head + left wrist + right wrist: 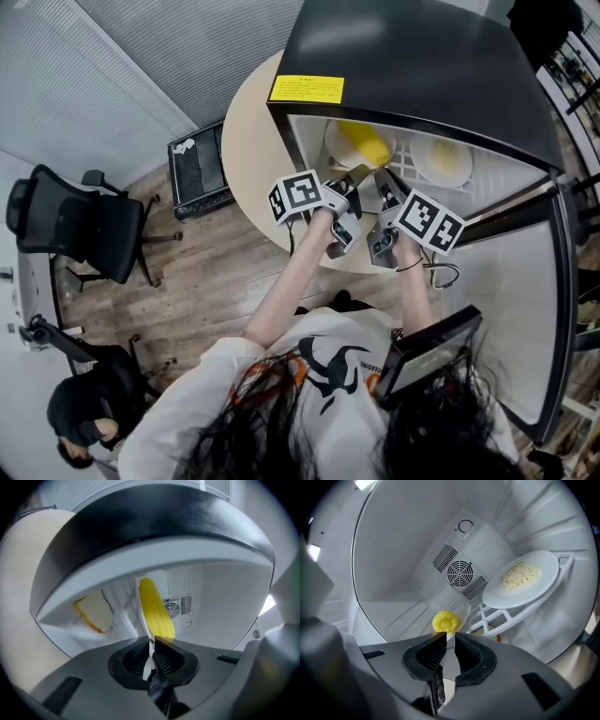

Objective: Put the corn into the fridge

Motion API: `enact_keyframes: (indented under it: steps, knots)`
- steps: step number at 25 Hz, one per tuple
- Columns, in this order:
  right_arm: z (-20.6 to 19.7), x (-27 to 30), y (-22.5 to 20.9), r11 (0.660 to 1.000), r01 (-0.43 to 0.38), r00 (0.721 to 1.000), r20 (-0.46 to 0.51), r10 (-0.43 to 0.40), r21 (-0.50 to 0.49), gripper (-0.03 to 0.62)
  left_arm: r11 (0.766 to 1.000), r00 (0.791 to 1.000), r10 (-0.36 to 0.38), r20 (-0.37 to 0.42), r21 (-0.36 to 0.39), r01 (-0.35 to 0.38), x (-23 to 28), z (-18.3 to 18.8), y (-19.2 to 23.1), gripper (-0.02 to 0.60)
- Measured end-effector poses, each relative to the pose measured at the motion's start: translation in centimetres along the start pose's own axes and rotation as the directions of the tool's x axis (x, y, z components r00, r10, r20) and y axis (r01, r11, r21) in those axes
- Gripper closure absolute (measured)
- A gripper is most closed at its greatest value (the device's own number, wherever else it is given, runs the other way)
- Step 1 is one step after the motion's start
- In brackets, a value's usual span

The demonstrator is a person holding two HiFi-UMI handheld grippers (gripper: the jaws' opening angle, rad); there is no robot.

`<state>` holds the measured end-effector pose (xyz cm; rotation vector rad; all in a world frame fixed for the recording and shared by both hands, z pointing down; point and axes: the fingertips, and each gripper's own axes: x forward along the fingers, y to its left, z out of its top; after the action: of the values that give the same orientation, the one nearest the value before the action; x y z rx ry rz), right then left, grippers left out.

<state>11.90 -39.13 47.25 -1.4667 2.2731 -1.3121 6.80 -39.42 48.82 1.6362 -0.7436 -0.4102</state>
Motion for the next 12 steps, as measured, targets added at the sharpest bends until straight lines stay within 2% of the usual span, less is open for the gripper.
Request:
enact_keyframes:
  steps: [5, 8, 12]
  knots:
    - [-0.4, -0.1, -0.5, 1.0, 0.005, 1.0, -0.013, -0.005, -0.001, 0.53, 1.0, 1.0, 0.003, 0.027, 0.027, -0.004, 0.9, 0.9, -0.7, 0.541]
    - [-0.5, -0.4, -0.8, 1.0, 0.006, 1.0, -0.014, -0.006, 0.0, 0.53, 0.998, 1.0, 0.023, 0.014, 0.05, -0.024, 1.1, 0.8, -0.8, 0.541]
    - [-0.5, -1.1, -0.8, 1.0, 0.009, 1.0, -0.005, -0.009, -0.004, 0.53, 0.999, 0.999, 0.034, 0.013, 0.002, -0.034, 0.6, 0.0, -0.4, 0.54]
